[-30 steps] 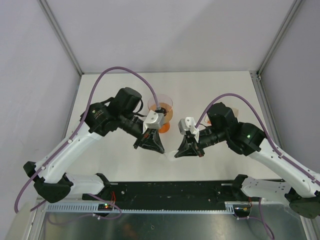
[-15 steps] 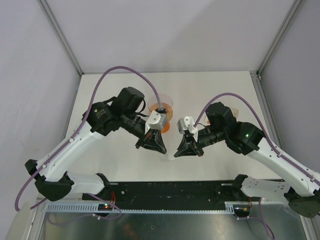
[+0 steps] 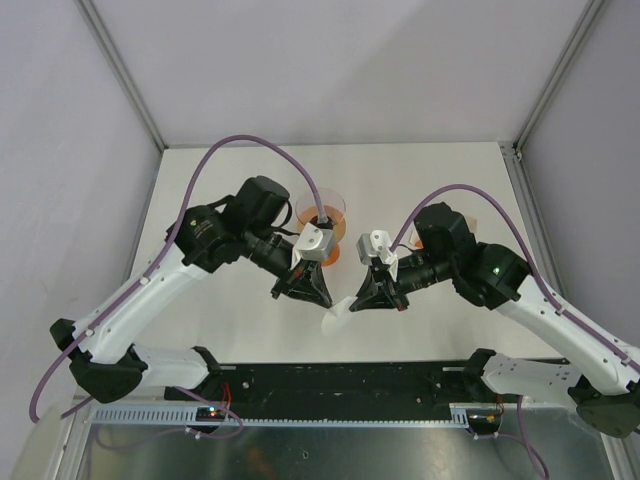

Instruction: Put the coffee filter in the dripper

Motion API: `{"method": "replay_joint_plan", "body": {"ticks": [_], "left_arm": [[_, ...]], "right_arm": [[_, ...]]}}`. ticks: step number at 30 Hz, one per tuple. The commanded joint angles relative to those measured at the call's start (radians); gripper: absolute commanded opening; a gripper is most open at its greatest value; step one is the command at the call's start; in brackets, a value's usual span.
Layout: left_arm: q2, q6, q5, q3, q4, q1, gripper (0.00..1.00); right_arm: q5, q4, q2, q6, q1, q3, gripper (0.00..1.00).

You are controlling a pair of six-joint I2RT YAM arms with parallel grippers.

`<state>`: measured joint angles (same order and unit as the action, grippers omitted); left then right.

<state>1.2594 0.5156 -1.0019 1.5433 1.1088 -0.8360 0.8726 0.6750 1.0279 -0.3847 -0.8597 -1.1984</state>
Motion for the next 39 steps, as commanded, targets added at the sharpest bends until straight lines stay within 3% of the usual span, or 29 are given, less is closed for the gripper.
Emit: {"method": "replay_joint_plan", "body": {"ticks": [1,12,27,31,39], "left_arm": [[-0.015,0.011,-0.037,0.014,-0.013,-0.009,0.01],[-0.025,-0.018,-0.05,0.012,-0.013,-0.01,0.11],[-0.018,-0.115,0.101,0.004,-0.096,-0.01,0.03],[-0.018,-0.121,0.063,-0.008,-0.101,-0.009,0.12],[-0.033,-0.124,0.012,-0.032,-0.102,-0.01,0.17]], "right_arm": [[0.012,-0.032,-0.009,0.013,0.003,-0.023,0.0],[-0.032,-0.05,-0.02,0.048,0.022,-0.023,0.0],[0.007,-0.072,-0.003,0.066,0.029,-0.022,0.0],[0.003,-0.077,0.004,0.069,0.028,-0.023,0.0],[-0.025,-0.086,-0.003,0.107,0.074,-0.023,0.0]]}}
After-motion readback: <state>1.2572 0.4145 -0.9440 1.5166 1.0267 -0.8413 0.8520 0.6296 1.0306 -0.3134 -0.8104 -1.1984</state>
